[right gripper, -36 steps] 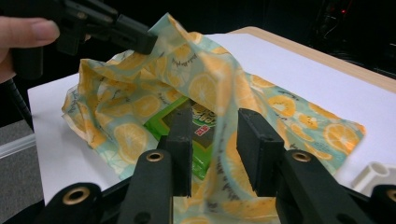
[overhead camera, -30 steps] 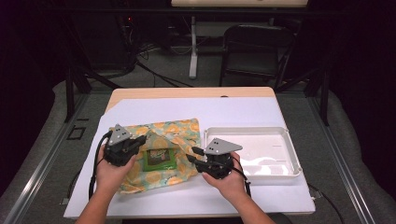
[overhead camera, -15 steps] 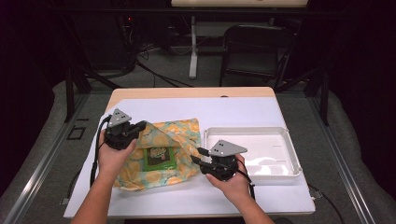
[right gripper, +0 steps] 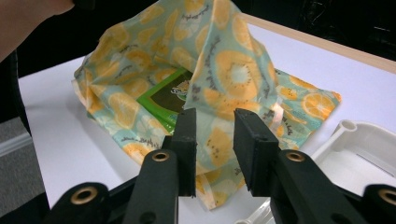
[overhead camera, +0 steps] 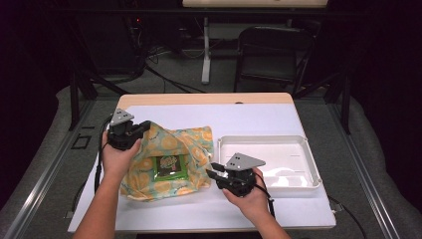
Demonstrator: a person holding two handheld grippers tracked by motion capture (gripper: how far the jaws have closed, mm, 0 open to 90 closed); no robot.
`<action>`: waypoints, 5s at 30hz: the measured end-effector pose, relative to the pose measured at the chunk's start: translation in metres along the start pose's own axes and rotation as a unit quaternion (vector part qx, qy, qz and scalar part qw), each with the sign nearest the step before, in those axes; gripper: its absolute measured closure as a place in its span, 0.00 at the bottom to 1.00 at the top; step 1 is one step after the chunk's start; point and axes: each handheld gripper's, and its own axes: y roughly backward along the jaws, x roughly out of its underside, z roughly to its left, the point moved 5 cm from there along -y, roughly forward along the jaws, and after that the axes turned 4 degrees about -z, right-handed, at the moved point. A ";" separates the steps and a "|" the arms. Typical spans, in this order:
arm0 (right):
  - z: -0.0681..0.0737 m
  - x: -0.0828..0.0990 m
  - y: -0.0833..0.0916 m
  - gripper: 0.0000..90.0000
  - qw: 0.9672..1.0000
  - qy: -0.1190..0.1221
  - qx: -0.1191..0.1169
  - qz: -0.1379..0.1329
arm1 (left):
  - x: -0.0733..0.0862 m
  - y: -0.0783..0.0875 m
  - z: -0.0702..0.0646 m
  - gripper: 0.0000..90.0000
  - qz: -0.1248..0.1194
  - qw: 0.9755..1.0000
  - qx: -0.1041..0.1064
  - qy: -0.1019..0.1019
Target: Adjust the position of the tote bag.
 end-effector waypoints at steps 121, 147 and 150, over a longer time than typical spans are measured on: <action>-0.119 -0.031 -0.162 1.00 0.973 -0.101 0.095 0.182 | 0.040 0.024 -0.027 0.70 0.035 0.999 0.041 -0.009; -0.113 -0.031 -0.162 0.98 0.975 -0.106 0.081 0.179 | 0.084 -0.011 -0.005 0.67 0.109 0.994 0.005 -0.025; -0.109 -0.033 -0.161 0.97 0.976 -0.110 0.075 0.172 | 0.088 -0.014 -0.003 0.66 0.117 0.993 0.006 -0.024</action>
